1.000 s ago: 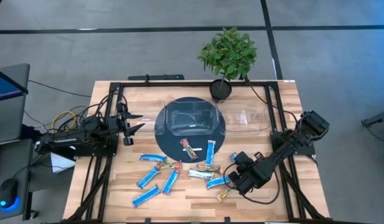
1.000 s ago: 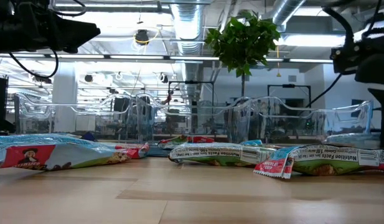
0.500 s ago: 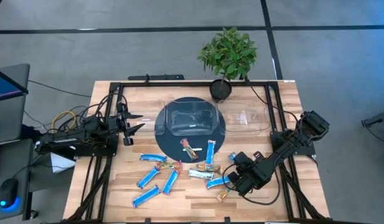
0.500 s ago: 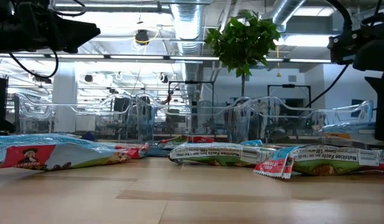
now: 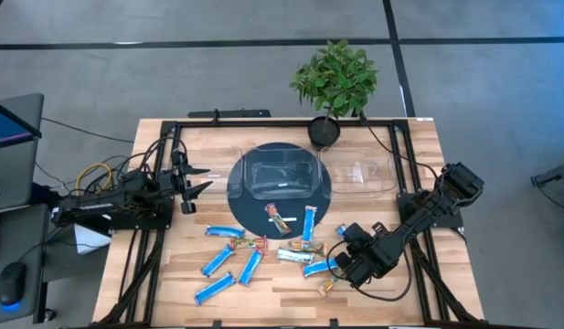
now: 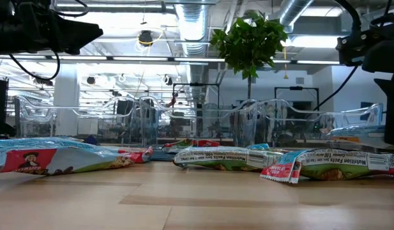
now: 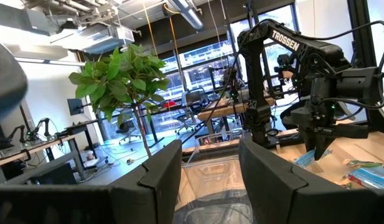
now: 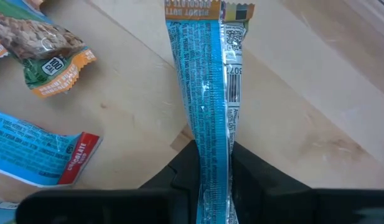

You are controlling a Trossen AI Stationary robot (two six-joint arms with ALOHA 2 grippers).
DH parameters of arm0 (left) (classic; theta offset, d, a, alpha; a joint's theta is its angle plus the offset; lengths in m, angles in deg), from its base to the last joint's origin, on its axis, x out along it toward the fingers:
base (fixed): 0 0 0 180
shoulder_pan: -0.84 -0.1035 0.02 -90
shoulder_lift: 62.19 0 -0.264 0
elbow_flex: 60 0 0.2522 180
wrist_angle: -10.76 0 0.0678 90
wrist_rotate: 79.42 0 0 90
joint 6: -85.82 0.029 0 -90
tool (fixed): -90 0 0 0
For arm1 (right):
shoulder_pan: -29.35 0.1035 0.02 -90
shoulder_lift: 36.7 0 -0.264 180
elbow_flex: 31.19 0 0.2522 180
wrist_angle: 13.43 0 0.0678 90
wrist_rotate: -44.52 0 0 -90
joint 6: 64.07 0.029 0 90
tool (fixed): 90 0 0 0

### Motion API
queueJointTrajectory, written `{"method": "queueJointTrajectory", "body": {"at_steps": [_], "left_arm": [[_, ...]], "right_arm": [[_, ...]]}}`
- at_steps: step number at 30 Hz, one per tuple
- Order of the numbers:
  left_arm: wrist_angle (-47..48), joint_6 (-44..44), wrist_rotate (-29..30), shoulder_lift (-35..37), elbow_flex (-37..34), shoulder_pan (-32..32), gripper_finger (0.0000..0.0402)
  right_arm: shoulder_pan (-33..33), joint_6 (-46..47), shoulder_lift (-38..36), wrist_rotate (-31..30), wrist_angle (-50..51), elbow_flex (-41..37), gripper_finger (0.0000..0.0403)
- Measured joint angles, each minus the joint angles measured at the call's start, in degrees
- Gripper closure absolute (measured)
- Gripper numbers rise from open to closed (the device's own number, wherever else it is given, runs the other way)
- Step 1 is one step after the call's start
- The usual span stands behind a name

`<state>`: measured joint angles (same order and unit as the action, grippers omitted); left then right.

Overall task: Pick and place Granola Bars by type
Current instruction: Put the orange snack bar into the middle transparent bin

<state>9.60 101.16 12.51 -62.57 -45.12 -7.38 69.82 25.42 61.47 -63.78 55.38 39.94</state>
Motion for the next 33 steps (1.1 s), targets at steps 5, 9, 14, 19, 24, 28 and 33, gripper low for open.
{"method": "queueJointTrajectory", "body": {"at_steps": [5, 9, 14, 19, 24, 28, 33], "left_arm": [[0.0, 0.02, 0.0, 0.0, -0.02, 0.0, 0.0246], [0.0, 0.01, 0.0, 0.01, -0.02, 0.01, 0.0246], [0.0, 0.02, -0.02, 0.0, -0.02, 0.02, 0.0246], [-0.04, 0.02, 0.0, 0.02, -0.04, 0.0, 0.0246], [-0.07, 0.0, 0.0, 0.02, -0.04, 0.0, 0.0246], [-0.06, 0.0, 0.0, 0.01, -0.04, 0.0, 0.0246], [-0.07, 0.0, 0.0, 0.02, -0.04, 0.0, 0.0246]], "right_arm": [[0.0, 0.0, 0.0, 0.0, -0.14, 0.0, 0.0344], [0.0, -0.44, -0.02, -0.07, -0.75, 0.0, 0.0344], [-0.33, -10.67, -0.02, -4.58, -6.53, 0.08, 0.0344], [-2.05, -23.99, -0.02, -11.41, -7.96, 3.47, 0.0344], [-4.36, -34.95, -0.04, -15.86, -7.78, 7.37, 0.0344], [-6.74, -40.13, -0.04, -16.43, -7.78, 8.84, 0.0344], [-10.06, -44.72, -0.04, -16.49, -7.8, 9.01, 0.0344]]}}
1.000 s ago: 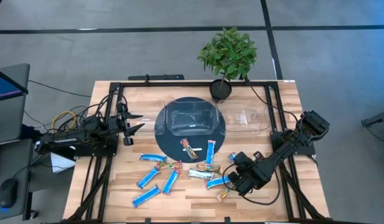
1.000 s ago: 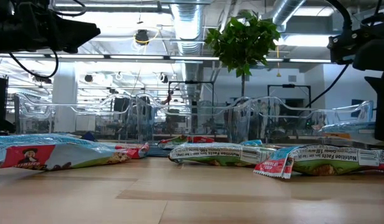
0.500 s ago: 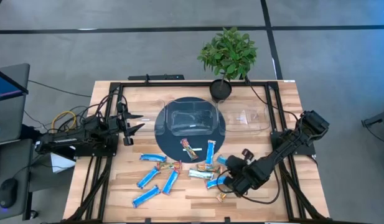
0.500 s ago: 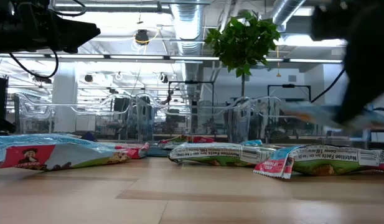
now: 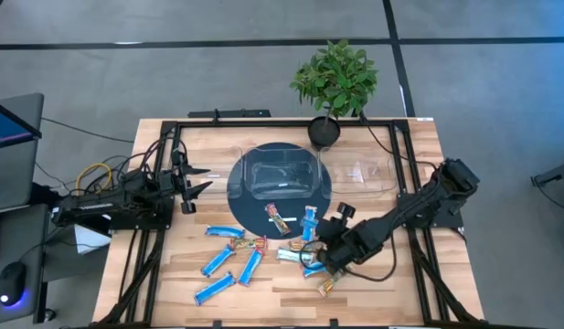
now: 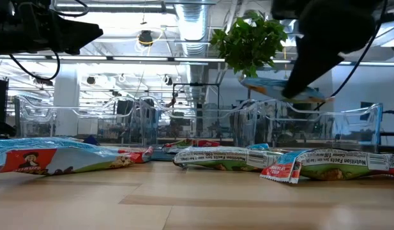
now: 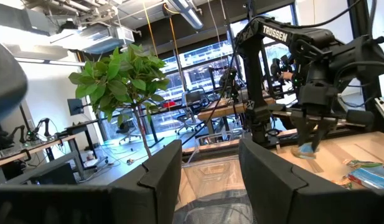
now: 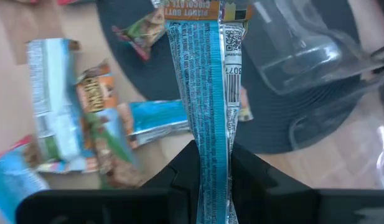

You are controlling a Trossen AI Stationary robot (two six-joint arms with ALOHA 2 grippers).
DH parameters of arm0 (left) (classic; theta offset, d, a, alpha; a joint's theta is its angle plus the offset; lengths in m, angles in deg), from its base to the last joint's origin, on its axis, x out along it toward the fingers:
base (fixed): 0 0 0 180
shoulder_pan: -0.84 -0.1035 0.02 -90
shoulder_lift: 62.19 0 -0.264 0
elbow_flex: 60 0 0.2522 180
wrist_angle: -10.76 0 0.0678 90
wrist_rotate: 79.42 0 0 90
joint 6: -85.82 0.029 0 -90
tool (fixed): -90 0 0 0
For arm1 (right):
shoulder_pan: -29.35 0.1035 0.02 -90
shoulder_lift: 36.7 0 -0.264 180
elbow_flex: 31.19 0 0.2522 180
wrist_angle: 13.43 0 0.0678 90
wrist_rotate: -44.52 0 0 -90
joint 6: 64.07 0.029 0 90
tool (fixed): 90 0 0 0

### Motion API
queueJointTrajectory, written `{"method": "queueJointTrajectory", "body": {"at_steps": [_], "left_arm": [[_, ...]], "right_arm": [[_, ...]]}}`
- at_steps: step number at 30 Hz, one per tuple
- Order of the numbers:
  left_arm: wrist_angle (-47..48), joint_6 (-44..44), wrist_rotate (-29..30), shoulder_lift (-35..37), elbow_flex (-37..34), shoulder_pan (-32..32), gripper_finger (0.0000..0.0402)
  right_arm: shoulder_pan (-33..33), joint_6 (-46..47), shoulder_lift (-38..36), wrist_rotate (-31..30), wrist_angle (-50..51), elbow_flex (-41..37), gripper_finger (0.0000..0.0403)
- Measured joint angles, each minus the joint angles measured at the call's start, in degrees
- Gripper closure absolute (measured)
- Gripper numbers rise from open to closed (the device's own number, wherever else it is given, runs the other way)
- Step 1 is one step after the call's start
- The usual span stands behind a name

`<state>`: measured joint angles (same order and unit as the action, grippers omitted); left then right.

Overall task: Pick and place Granola Bars by type
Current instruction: Put the orange snack bar into the middle transparent bin

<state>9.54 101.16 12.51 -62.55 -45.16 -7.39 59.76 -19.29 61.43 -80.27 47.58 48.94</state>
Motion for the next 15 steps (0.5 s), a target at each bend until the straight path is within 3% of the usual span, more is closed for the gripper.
{"method": "queueJointTrajectory", "body": {"at_steps": [5, 10, 15], "left_arm": [[0.01, 0.08, 0.0, -0.01, 0.0, 0.01, 0.0246], [0.01, 0.33, 0.0, -0.01, 0.0, 0.01, 0.0246], [0.02, 0.31, 0.0, -0.02, 0.0, 0.02, 0.0246]], "right_arm": [[-2.67, -5.86, 0.0, 0.0, -2.29, 0.0, 0.0344], [-4.62, -18.03, 0.0, -0.17, -10.3, 0.0, 0.0344], [-8.03, -27.51, 0.0, -4.85, -15.84, 0.0, 0.0344]]}}
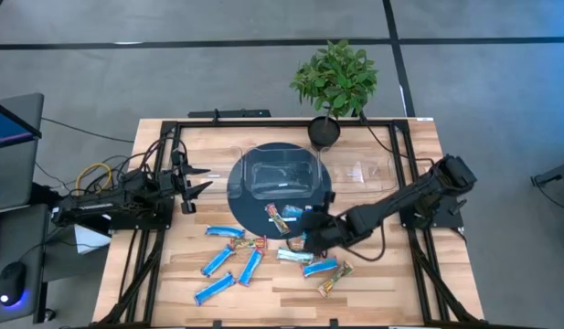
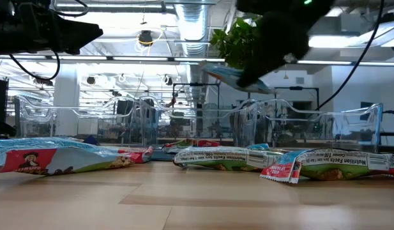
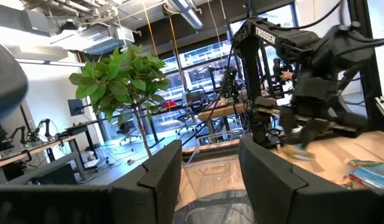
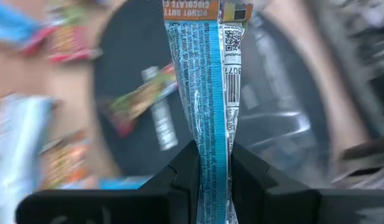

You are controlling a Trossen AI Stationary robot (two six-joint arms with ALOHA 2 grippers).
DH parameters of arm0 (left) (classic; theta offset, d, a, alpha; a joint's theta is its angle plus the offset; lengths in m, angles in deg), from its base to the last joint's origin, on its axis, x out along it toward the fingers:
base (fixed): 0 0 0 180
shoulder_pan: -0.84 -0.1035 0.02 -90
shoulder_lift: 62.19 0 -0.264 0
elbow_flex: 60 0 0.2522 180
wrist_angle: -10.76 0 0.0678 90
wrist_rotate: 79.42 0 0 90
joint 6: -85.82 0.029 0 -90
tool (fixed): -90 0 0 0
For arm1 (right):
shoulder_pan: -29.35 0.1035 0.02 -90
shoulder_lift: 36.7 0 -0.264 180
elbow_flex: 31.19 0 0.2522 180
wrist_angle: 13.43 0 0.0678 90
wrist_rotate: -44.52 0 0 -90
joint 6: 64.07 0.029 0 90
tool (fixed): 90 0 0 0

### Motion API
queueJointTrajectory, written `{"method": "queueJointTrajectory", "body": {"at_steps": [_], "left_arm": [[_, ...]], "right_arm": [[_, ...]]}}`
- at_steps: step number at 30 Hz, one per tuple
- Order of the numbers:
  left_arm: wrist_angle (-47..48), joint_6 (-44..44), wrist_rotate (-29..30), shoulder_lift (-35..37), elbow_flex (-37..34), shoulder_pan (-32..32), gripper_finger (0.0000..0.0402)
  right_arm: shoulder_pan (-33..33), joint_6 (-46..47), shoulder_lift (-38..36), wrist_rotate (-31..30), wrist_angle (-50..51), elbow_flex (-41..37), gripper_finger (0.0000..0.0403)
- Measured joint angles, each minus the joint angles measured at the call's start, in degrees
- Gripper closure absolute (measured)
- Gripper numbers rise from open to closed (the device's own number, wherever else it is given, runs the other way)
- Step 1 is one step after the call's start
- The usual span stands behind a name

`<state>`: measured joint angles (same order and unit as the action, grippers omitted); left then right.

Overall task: Pick and place Granola Bars by type
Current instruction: Put the orange snack bar into the middle transparent bin

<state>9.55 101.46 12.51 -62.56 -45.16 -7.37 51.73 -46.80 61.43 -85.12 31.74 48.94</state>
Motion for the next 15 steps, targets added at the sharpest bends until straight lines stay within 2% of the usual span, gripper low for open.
{"method": "queueJointTrajectory", "body": {"at_steps": [3, 11, 15], "left_arm": [[0.0, 0.0, 0.0, 0.02, 0.0, -0.01, 0.0246], [0.01, 0.17, 0.0, 0.02, 0.0, 0.0, 0.0246], [0.02, 0.17, 0.0, 0.01, 0.0, -0.01, 0.0246]], "right_arm": [[-2.69, -3.65, 0.0, -2.76, -2.86, 0.0, 0.0344], [-9.33, -11.1, 0.0, -2.89, -11.56, 0.0, 0.0344], [-13.49, -11.75, 0.0, -2.75, -16.9, 0.0, 0.0344]]}}
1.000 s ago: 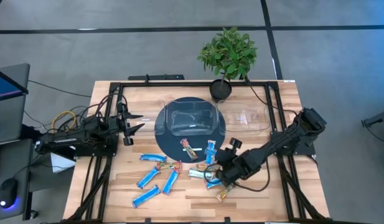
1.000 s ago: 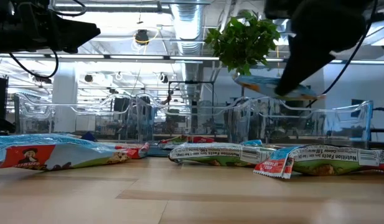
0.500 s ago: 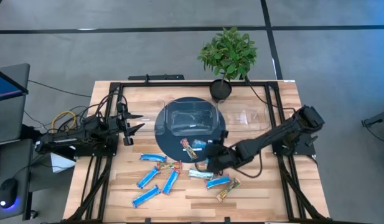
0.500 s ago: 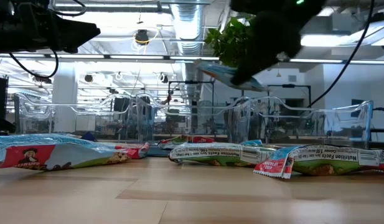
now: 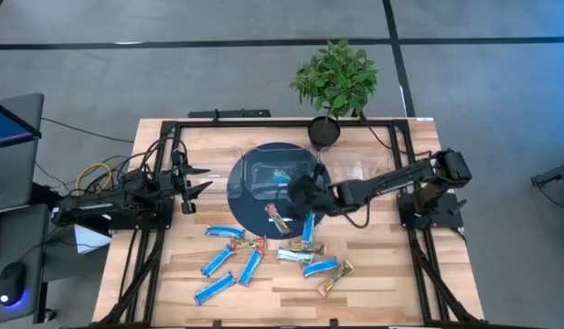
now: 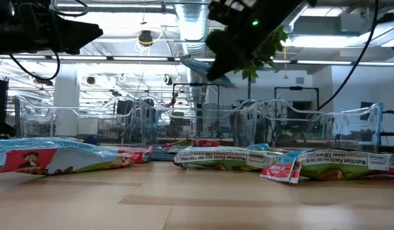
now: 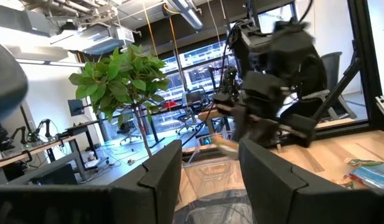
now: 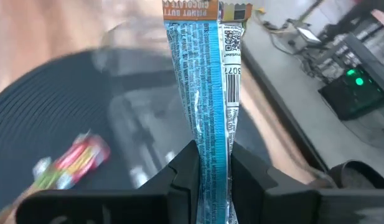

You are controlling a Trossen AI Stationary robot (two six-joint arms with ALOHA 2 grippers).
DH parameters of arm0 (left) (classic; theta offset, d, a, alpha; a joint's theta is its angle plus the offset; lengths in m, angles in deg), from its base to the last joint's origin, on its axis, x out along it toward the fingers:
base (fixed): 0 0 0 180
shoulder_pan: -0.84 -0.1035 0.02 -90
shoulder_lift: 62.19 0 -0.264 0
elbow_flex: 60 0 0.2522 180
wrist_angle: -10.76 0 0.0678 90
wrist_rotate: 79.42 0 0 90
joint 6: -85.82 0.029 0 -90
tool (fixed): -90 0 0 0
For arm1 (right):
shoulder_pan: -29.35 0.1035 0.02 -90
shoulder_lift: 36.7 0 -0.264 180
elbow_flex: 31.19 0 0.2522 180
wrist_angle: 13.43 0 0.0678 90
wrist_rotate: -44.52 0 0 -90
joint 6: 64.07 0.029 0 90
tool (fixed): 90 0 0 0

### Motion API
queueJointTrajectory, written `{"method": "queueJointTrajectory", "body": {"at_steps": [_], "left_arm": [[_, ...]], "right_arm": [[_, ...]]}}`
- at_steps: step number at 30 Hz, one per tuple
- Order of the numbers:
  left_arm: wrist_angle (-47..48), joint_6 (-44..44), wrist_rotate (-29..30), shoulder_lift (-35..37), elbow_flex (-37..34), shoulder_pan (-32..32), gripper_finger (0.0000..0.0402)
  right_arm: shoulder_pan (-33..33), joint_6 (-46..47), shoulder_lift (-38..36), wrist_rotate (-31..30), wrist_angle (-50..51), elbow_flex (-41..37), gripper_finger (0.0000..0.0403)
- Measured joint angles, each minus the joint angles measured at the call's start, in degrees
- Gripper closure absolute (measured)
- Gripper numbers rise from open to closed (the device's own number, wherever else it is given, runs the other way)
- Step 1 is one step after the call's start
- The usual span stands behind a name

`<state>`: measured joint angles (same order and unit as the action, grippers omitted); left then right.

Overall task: Pick and place Granola Bars by type
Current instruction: Put the orange snack bar into the middle transparent bin, then put the top left blue snack bar into the left transparent bin

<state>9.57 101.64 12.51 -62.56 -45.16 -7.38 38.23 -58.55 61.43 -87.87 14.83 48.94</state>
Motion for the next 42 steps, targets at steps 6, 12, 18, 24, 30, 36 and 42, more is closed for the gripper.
{"method": "queueJointTrajectory", "body": {"at_steps": [6, 12, 18, 24, 30, 36, 42], "left_arm": [[0.01, 0.02, 0.0, 0.01, 0.0, 0.01, 0.0246], [0.01, 0.04, 0.0, 0.01, 0.0, -0.01, 0.0246], [0.01, 0.04, 0.0, 0.01, 0.0, 0.0, 0.0246], [0.03, 0.04, 0.0, 0.01, 0.0, 0.01, 0.0246], [0.03, 0.04, 0.0, 0.01, 0.0, -0.01, 0.0246], [0.28, 0.02, 0.0, 0.01, 0.0, 0.01, 0.0246], [0.99, -0.07, 0.0, 0.01, 0.0, 0.01, 0.0246]], "right_arm": [[-7.69, 0.5, 0.0, 5.27, -5.09, 0.0, 0.0344], [-14.7, 3.91, 0.21, 17.17, -5.1, 0.0, 0.0344], [-17.7, 3.96, 0.48, 19.78, -5.05, 0.0, 0.033], [-17.48, 3.47, 0.48, 19.8, -5.23, 0.0, 0.0263], [-15.24, -0.87, 0.48, 19.44, -7.87, 0.0, 0.019], [-9.32, -4.23, 0.48, 19.05, -11.11, 0.0, 0.0169], [-2.31, 0.83, 0.48, 18.86, -8.12, 0.0, 0.0179]]}}
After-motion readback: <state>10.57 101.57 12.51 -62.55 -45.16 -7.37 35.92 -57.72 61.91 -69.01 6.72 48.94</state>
